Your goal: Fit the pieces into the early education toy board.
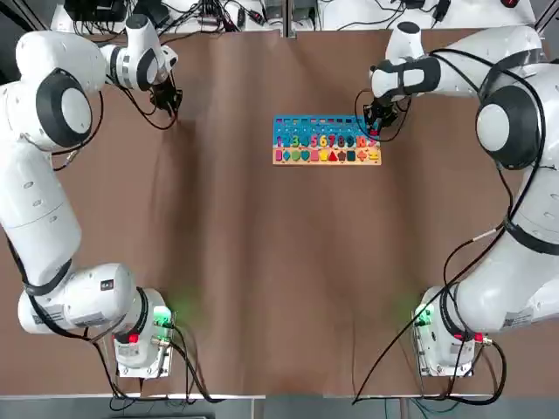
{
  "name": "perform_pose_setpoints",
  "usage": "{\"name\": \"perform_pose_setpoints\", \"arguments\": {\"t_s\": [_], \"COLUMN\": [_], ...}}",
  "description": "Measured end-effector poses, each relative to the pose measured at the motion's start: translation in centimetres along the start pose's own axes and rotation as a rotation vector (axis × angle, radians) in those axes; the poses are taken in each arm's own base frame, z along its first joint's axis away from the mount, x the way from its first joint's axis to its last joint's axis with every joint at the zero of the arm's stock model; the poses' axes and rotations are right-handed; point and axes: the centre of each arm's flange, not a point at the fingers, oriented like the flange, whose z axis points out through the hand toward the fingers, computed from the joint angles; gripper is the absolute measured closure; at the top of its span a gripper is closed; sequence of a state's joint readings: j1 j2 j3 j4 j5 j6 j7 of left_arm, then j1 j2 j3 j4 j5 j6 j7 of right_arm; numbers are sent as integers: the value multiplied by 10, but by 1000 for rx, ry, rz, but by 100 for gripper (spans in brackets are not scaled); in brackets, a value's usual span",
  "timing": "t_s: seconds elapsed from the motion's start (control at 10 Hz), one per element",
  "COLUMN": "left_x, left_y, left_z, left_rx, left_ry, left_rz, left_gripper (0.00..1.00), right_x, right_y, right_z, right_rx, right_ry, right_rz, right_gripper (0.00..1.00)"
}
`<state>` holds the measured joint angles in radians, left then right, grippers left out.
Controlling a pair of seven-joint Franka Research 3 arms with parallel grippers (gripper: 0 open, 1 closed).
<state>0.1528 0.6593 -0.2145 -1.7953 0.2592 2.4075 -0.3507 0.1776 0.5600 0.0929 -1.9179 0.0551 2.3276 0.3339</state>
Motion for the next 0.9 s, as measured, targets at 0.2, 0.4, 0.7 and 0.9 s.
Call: {"name": "perform_pose_setpoints", "arguments": {"t_s": [0.2,0.4,0.7,0.9], "left_x": [1,1,1,2], "left_y": [0,1,1,1], "left_z": [3,3,3,2], "left_rx": [-5,-7,-8,-9], "left_ry": [7,12,15,18], "left_rz": [-2,-2,-2,-3], "left_gripper": [79,79,79,82], "right_x": [0,0,-1,-1], "right_y": [-1,-1,-4,-9], "right_z": [0,1,1,2], "right_rx": [1,1,2,2], "right_ry": [3,4,8,11], "right_rz": [-1,-1,-6,-14], "right_gripper": [64,64,64,64]}}
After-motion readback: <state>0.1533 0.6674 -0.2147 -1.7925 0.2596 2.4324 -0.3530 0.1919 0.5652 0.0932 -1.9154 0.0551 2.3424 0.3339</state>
